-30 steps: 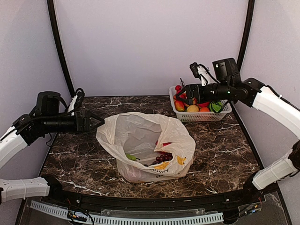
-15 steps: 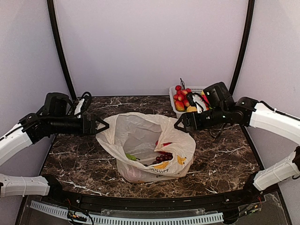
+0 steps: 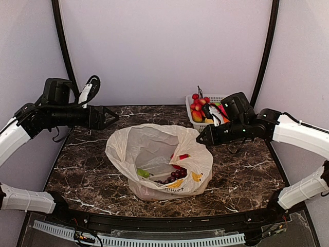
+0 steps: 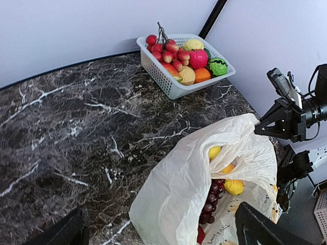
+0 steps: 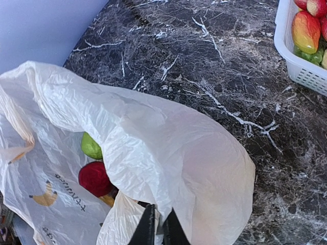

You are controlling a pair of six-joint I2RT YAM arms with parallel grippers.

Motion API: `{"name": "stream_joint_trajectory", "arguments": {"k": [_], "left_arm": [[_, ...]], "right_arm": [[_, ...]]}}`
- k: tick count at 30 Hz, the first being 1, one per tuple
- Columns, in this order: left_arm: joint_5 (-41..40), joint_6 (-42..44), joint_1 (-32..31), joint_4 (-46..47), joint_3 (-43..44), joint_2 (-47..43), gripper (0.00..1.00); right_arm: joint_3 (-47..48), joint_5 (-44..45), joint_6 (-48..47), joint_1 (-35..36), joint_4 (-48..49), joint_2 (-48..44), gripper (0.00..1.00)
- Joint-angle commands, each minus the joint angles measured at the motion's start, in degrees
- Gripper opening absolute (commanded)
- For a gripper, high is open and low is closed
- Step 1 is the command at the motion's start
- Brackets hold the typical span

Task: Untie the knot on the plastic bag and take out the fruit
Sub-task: Pick up the takeout bag from the center of the board.

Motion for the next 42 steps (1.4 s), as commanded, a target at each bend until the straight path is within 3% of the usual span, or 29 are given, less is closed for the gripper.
{"name": "stream_joint_trajectory", "arguments": {"k": [1, 7, 18, 24, 25, 29, 31, 42], "left_arm": [[5.6, 9.8, -0.2, -1.7, 3.6, 6.4, 0.99], [12.3, 15.2, -2.1, 1.5, 8.9, 15.7, 0.99], [13.4, 19.7, -5.6, 0.6, 16.4, 27.1, 0.98], [8.8, 22.4, -7.2, -1.6, 18.2, 30.0, 0.59], [8.7, 22.6, -7.3, -1.6, 18.2, 30.0, 0.45], [6.0, 22.8, -7.4, -1.1, 17.7, 28.9, 0.11], [3.0, 22.9, -7.4, -0.3, 17.0, 27.6, 0.02], [-8.4, 21.8, -7.4, 2.4, 22.3, 21.2, 0.01]], "right_arm": [[2.0, 0.4, -0.4, 0.5, 1.5, -0.5, 0.01], [1.8, 0.8, 0.0, 0.5, 1.4, -0.8, 0.00], [3.2, 1.1, -0.3, 0.5, 1.0, -0.2, 0.00], [5.0, 1.7, -0.7, 0.5, 1.0, 1.1, 0.00], [5.7, 1.7, -0.8, 0.5, 0.9, 1.6, 0.00], [9.4, 1.7, -1.4, 0.5, 0.8, 4.6, 0.00], [11.7, 1.7, -1.6, 0.5, 0.9, 6.1, 0.00], [29.1, 1.0, -7.3, 0.5, 0.7, 14.6, 0.00]]}}
